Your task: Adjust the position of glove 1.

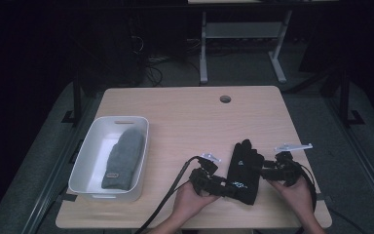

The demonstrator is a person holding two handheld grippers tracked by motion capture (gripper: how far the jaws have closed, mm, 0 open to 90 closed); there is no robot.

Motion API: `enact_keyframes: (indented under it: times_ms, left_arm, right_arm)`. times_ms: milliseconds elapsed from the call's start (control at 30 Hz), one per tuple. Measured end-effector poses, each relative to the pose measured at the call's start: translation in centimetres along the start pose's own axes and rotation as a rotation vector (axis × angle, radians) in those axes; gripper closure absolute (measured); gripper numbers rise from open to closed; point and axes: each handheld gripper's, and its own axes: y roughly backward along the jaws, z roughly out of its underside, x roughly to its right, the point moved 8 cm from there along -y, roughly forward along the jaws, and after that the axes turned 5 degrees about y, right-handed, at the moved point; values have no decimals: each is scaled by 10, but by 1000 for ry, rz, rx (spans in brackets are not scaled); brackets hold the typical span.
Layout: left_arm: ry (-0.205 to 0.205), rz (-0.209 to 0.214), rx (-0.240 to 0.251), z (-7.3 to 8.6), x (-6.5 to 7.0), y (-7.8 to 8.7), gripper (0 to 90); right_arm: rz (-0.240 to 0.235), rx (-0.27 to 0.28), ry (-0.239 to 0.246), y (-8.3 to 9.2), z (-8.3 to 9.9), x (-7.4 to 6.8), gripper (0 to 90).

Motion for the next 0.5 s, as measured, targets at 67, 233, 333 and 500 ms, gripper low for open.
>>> enact_keyframes:
  times_ms: [67, 233, 333, 500]
  left_arm:
    - [7, 0, -7, 0, -1, -3, 311]
    - [34, 0, -26, -1, -5, -13, 313]
    - [33, -12, -25, -3, -7, -15, 359]
    - [11, -27, -28, -5, -8, -18, 451]
  right_arm:
    - [6, 11, -15, -2, -2, 5, 348]
    - [25, -6, -66, -13, -6, 19, 333]
    - [37, -20, -92, -21, -9, 25, 333]
    - [46, -25, -74, -23, -10, 25, 397]
